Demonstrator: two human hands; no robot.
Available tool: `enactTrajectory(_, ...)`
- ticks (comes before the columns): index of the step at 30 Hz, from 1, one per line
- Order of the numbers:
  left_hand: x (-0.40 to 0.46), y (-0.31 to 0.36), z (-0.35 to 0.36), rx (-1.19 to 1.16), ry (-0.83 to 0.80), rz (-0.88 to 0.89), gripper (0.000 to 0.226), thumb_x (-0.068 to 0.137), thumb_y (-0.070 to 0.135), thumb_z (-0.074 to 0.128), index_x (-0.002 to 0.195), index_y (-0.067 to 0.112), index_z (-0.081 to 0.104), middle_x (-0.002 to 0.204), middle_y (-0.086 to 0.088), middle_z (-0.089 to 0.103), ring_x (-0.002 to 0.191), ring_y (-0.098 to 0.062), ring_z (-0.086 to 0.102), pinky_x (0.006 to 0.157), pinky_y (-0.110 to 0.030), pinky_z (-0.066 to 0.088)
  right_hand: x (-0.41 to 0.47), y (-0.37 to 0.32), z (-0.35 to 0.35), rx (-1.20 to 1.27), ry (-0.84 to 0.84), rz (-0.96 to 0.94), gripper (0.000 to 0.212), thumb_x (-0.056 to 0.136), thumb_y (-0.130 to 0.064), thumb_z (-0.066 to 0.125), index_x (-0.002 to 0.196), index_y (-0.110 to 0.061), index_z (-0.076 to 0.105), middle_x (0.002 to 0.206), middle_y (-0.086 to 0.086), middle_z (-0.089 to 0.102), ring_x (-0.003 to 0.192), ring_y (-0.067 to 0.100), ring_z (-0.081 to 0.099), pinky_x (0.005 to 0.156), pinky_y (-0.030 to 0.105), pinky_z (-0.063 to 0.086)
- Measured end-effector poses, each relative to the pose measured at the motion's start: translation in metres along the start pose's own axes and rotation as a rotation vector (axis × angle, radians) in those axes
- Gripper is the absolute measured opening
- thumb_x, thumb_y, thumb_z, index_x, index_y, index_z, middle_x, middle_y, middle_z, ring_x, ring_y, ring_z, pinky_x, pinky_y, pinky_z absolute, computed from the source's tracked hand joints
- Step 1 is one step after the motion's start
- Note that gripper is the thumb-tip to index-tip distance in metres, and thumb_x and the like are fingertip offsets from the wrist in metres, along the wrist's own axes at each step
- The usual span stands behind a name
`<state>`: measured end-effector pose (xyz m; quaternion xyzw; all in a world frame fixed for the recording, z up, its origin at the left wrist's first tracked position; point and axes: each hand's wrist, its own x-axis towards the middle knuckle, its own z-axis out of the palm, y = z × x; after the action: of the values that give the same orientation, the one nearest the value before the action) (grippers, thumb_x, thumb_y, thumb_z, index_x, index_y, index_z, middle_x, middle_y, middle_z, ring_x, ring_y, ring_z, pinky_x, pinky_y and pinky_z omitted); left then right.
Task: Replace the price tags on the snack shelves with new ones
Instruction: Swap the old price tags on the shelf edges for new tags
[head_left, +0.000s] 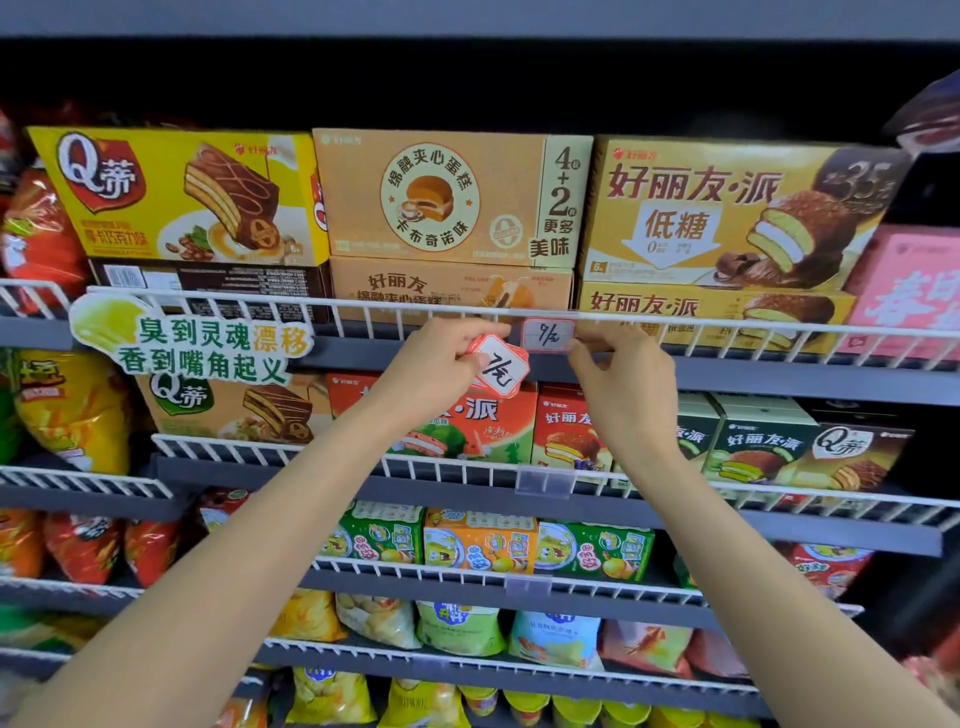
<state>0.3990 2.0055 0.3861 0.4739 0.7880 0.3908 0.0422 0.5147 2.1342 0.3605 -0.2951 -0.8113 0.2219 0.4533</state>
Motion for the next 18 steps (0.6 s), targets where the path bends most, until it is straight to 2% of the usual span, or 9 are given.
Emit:
enactTrajectory(1, 0.0, 0.0, 0.0, -0.002, 0.002, -0.001, 0.038, 0.095, 0.01, 0.047, 0.127, 0.028, 0.055, 0.099, -0.006, 0.07, 0.072, -0.022, 0.066, 0.064, -0.031, 0.041, -0.001, -0.001, 0.0, 0.009, -0.003, 0.009, 0.023, 0.093, -0.028, 0.054, 0.107, -0.016, 0.067, 0.101, 0.002, 0.065, 0.086, 0.018, 0.06, 0.072, 0.037, 0.052)
enactTrajectory(2, -0.001, 0.001, 0.0, 0.0, 0.002, -0.001, 0.038, 0.095, 0.01, 0.047, 0.127, 0.028, 0.055, 0.098, -0.005, 0.069, 0.072, -0.02, 0.066, 0.064, -0.029, 0.041, -0.002, -0.002, 0.0, 0.019, -0.005, 0.02, 0.022, 0.092, -0.029, 0.054, 0.106, -0.016, 0.066, 0.098, 0.001, 0.065, 0.086, 0.018, 0.06, 0.072, 0.037, 0.052)
enactTrajectory(4, -0.002, 0.002, 0.0, 0.015, 0.002, 0.004, 0.038, 0.096, 0.009, 0.047, 0.127, 0.028, 0.055, 0.095, -0.003, 0.068, 0.046, -0.001, 0.053, 0.051, -0.019, 0.038, -0.002, -0.003, -0.001, 0.05, -0.007, 0.044, 0.02, 0.092, -0.029, 0.055, 0.104, -0.017, 0.066, 0.097, 0.001, 0.065, 0.087, 0.018, 0.06, 0.074, 0.038, 0.052)
enactTrajectory(5, -0.003, 0.002, 0.0, 0.016, 0.002, 0.005, 0.038, 0.096, 0.009, 0.046, 0.127, 0.028, 0.055, 0.093, -0.003, 0.068, 0.038, 0.001, 0.046, 0.045, -0.016, 0.034, 0.0, -0.002, -0.002, 0.071, -0.012, 0.053, 0.019, 0.092, -0.028, 0.056, 0.103, -0.016, 0.066, 0.096, 0.0, 0.066, 0.088, 0.018, 0.06, 0.074, 0.037, 0.051)
enactTrajectory(7, -0.003, 0.002, -0.001, 0.008, 0.004, 0.005, 0.038, 0.096, 0.008, 0.046, 0.127, 0.028, 0.055, 0.095, -0.003, 0.069, 0.035, 0.002, 0.043, 0.047, -0.02, 0.034, 0.004, -0.002, -0.004, 0.117, -0.036, 0.069, 0.017, 0.091, -0.027, 0.057, 0.1, -0.015, 0.066, 0.091, -0.003, 0.065, 0.087, 0.016, 0.059, 0.074, 0.034, 0.05)
enactTrajectory(11, -0.002, 0.002, -0.001, 0.005, 0.005, 0.007, 0.039, 0.095, 0.007, 0.046, 0.128, 0.027, 0.054, 0.098, -0.004, 0.069, 0.04, 0.004, 0.049, 0.051, -0.026, 0.036, 0.009, -0.003, -0.005, 0.155, -0.049, 0.088, 0.013, 0.091, -0.026, 0.058, 0.092, -0.016, 0.066, 0.084, -0.007, 0.062, 0.082, 0.012, 0.057, 0.07, 0.028, 0.044)
enactTrajectory(13, -0.003, 0.002, -0.001, 0.004, 0.004, 0.008, 0.039, 0.095, 0.008, 0.047, 0.127, 0.029, 0.054, 0.101, -0.003, 0.07, 0.056, -0.002, 0.06, 0.056, -0.032, 0.043, 0.01, -0.002, -0.005, 0.178, -0.052, 0.105, 0.011, 0.09, -0.025, 0.059, 0.09, -0.017, 0.066, 0.082, -0.007, 0.062, 0.075, 0.007, 0.055, 0.065, 0.024, 0.042)
enactTrajectory(16, -0.004, 0.002, -0.001, 0.003, 0.002, 0.0, 0.039, 0.095, 0.008, 0.047, 0.126, 0.03, 0.055, 0.104, -0.004, 0.07, 0.083, -0.019, 0.068, 0.074, -0.046, 0.051, 0.011, -0.001, -0.005, 0.212, -0.058, 0.127, 0.007, 0.09, -0.022, 0.06, 0.088, -0.018, 0.066, 0.074, -0.011, 0.057, 0.067, 0.001, 0.05, 0.058, 0.018, 0.039)
enactTrajectory(18, -0.003, 0.002, -0.001, 0.005, 0.002, 0.001, 0.038, 0.095, 0.008, 0.047, 0.127, 0.029, 0.055, 0.096, -0.003, 0.071, 0.069, -0.01, 0.066, 0.068, -0.042, 0.049, 0.013, 0.001, -0.003, 0.246, -0.059, 0.151, 0.007, 0.089, -0.02, 0.061, 0.088, -0.017, 0.067, 0.072, -0.01, 0.057, 0.067, 0.004, 0.052, 0.058, 0.02, 0.04)
